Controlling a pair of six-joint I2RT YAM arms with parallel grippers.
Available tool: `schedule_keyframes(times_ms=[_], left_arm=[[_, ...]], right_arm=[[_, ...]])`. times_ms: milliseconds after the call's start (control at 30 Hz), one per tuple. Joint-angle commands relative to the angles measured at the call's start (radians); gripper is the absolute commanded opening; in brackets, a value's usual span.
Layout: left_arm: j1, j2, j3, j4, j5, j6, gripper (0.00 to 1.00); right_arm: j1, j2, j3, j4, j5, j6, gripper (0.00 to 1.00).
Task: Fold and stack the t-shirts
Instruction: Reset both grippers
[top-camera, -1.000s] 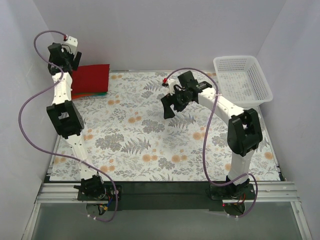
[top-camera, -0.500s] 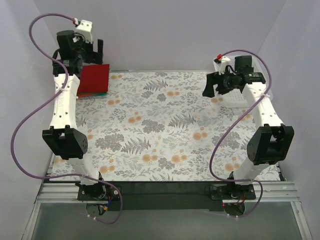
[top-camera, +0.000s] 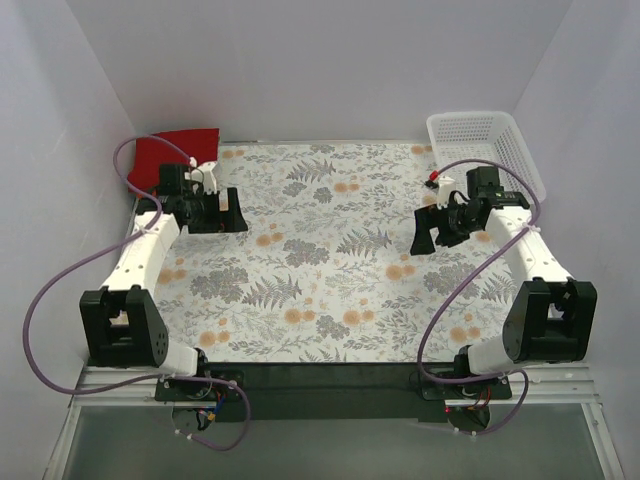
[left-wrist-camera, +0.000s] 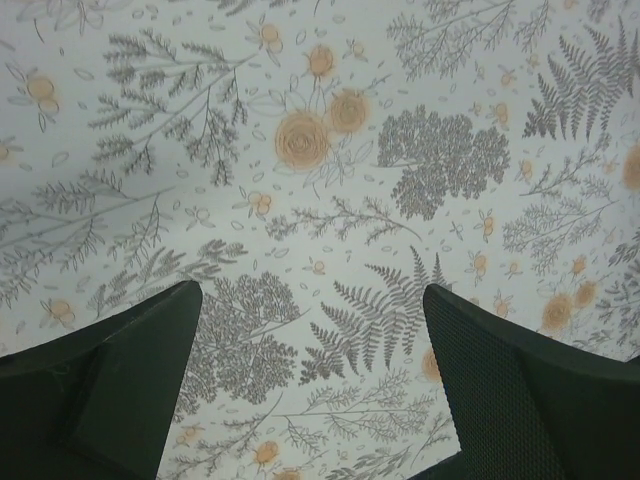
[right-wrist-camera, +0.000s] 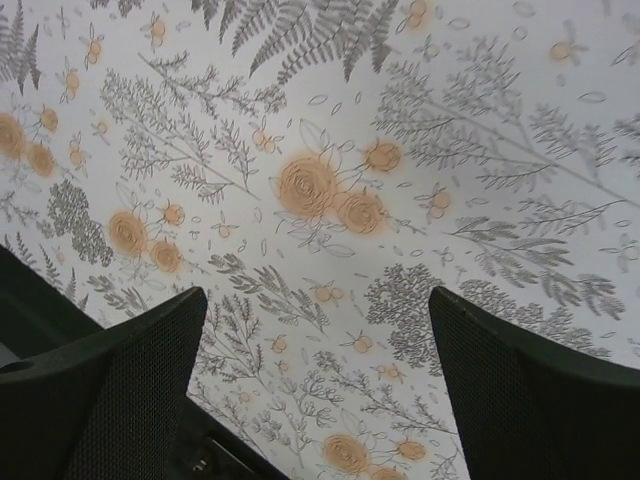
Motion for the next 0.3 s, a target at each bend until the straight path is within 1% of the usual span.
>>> schedule_keyframes(times_ms=[0,100,267], left_arm=[[-0.001,-0.167,-0.100,0.053,-0.005,0.017,0.93],[-0.001,-0.230,-0.166,0.067,-0.019,0.028,0.93],[-0.001,-0.254,-0.168,0.052,-0.013,0.028,0.93]], right_arm=[[0.003,-0.050,-0.096,0.022,-0.075,-0.019,0.98],[0.012,-0.071,-0.136,0.040,-0.069,-0.026,0.98],[0.020,-0.112,-0.145,0.043,-0.058,-0.039,0.98]])
